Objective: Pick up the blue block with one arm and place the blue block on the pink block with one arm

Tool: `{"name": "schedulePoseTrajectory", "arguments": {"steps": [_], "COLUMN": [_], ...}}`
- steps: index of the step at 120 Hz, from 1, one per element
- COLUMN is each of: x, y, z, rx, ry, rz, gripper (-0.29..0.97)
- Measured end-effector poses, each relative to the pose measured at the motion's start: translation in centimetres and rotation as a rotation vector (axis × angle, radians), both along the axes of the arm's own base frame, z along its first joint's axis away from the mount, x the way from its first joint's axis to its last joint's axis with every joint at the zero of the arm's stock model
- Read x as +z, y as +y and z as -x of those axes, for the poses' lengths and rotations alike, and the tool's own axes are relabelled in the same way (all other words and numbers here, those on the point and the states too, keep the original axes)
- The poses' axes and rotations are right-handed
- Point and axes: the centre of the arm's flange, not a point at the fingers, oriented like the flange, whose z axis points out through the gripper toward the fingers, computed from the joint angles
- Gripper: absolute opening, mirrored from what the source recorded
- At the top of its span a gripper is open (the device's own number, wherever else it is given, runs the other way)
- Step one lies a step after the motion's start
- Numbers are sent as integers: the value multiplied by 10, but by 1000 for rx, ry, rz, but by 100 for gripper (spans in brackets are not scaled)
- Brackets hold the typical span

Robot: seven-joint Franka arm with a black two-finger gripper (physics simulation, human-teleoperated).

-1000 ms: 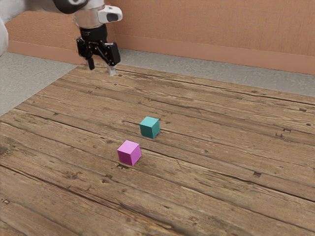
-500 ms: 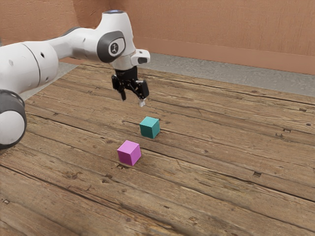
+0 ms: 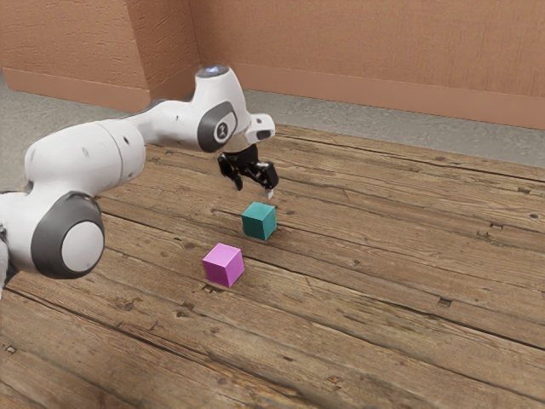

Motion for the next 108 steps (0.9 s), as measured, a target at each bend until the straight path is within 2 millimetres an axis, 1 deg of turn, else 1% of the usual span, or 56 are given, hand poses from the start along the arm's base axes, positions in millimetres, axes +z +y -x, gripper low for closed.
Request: {"name": "schedulePoseTrajectory", "arguments": {"steps": [6,18,38,72,91,108], "x": [-4,-7,-10,-22,-39,-47], "y": [0,-4,-4,0,-3,-3], "z": [-3,-3,2,10,13,12], "rx": [0,-5,-9,-10,-13,-11], "ry": [-4,2,51,133,164,161], "rz": [3,13,10,2,3,7], "gripper": [68,68,68,68,68,68]}}
